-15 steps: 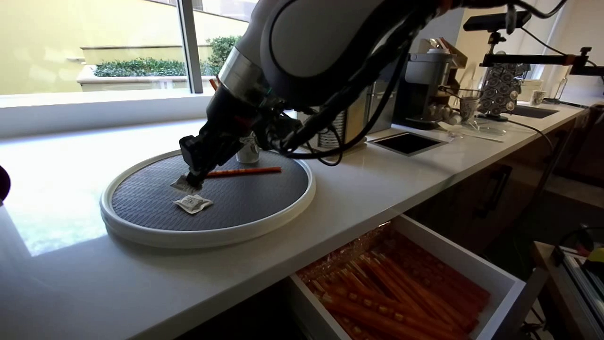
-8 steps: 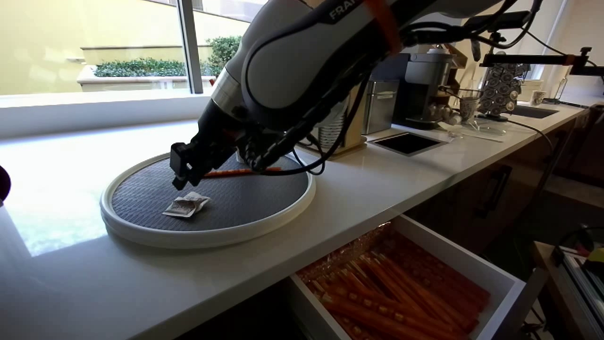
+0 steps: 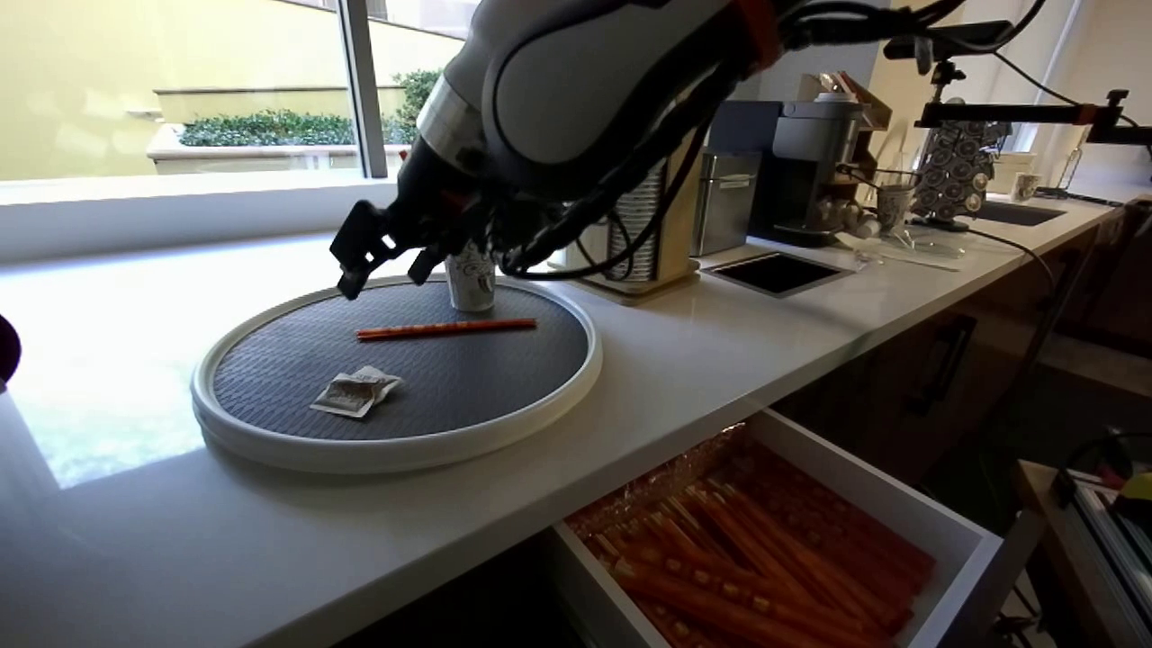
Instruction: Move the sachets on the tray to the left side of the tray
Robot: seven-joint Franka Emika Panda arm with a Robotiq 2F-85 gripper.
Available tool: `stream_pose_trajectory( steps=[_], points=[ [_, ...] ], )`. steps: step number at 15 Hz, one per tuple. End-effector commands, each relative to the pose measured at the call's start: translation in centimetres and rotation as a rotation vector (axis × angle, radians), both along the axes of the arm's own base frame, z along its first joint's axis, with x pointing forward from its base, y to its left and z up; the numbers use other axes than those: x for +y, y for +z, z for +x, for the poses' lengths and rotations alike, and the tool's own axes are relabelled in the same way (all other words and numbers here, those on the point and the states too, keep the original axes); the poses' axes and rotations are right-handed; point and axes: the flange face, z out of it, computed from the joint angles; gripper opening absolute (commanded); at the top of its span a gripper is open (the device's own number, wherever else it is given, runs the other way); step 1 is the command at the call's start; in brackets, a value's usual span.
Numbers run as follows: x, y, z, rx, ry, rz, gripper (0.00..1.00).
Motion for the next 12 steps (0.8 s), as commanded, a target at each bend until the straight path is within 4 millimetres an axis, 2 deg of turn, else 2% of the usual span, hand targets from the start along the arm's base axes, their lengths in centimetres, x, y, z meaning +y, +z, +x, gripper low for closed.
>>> stream_pose_trajectory(
  steps=[1, 3, 9, 11, 12],
  points=[
    [-3.3, 6.3, -3.7, 0.105, -0.026, -0.102, 1.0],
    [-4.3, 9.1, -6.0, 0.21, 0.024, -0.13, 1.0],
    [-8.3, 16.4, -11.9, 0.528, 0.02, -0.268, 1.0],
    [-9.3, 17.7, -13.5, 0.649, 0.056, -0.262, 1.0],
    [-8.6, 17.0, -12.3, 0.572, 0.024, -0.249, 1.0]
  ],
)
